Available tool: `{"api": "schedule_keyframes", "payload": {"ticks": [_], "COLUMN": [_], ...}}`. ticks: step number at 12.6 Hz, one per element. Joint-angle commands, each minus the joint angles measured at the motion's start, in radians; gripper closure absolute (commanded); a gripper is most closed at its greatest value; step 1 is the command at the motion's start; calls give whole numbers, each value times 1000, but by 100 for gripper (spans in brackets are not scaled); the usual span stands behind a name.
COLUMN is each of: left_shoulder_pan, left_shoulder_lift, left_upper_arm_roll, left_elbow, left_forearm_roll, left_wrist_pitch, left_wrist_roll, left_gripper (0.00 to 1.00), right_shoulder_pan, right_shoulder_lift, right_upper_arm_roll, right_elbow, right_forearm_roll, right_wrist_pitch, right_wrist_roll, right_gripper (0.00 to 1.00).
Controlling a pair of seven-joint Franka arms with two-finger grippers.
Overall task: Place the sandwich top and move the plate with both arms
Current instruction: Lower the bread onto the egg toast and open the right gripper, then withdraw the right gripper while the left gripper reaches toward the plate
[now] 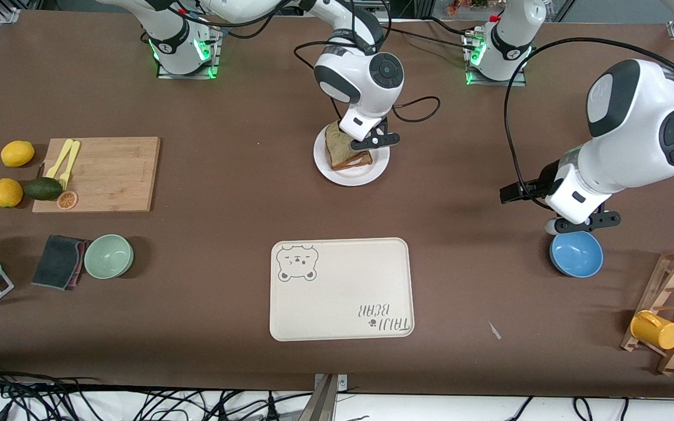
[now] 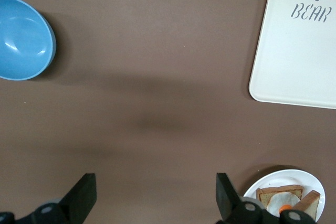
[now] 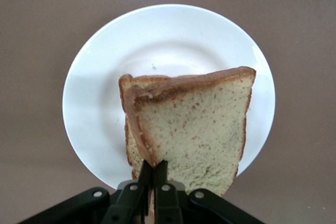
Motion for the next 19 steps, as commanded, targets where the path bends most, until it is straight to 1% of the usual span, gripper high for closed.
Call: {"api": "schedule_keyframes", "payload": {"ticks": [1,2,4,5,6,8,11,12,14,16,17,18,19], "left_shoulder_pan": [4,5,5,5,5,5,5,5,5,1,-8,-16,-19], "left_shoulder_lift": [-22,-22,-22,-22,-22,-22,-22,-22,-22,-20,-20,-20,-20], "left_upper_arm_roll": [3,3,3,3,3,3,3,3,1,-3,-5,-6,-35], "left_elbow": [-10,-10,-5,-5,-5,-5,-5,-5,-9,-16,-17,-43,-75], "left_forearm_roll": [-6,-6,-6,-6,-6,-6,-6,-6,-6,-8,-12,-22,-25], "left_wrist_pitch": [-12,-12,-12,-12,-12,-12,-12,-14,-14,-12,-11,1,33], "left_wrist_roll": [20,20,20,19,19,19,19,19,20,16,10,5,-3], "left_gripper": [0,0,0,0,0,0,0,0,0,0,0,0,0], "right_shoulder_pan": [9,9,9,3,-6,-63,-168,-198,-264,-352,-368,-368,-368], "right_shoulder_lift": [25,19,13,10,-19,-77,-151,-183,-251,-292,-311,-335,-357], "right_upper_arm_roll": [3,3,1,3,1,-2,-2,-4,-31,-45,-75,-123,-155], "right_elbow": [33,33,33,35,33,24,21,16,-2,-2,-2,-2,-2], "right_forearm_roll": [-19,-22,-22,-22,-16,-6,-5,-5,-3,26,27,27,27], "right_wrist_pitch": [11,4,-1,-1,-2,-16,-97,-132,-163,-208,-226,-211,-196], "right_wrist_roll": [38,37,38,38,37,31,11,-10,-70,-168,-175,-175,-181], "right_gripper": [88,70,5,0,0,0,0,0,0,0,0,0,0]}}
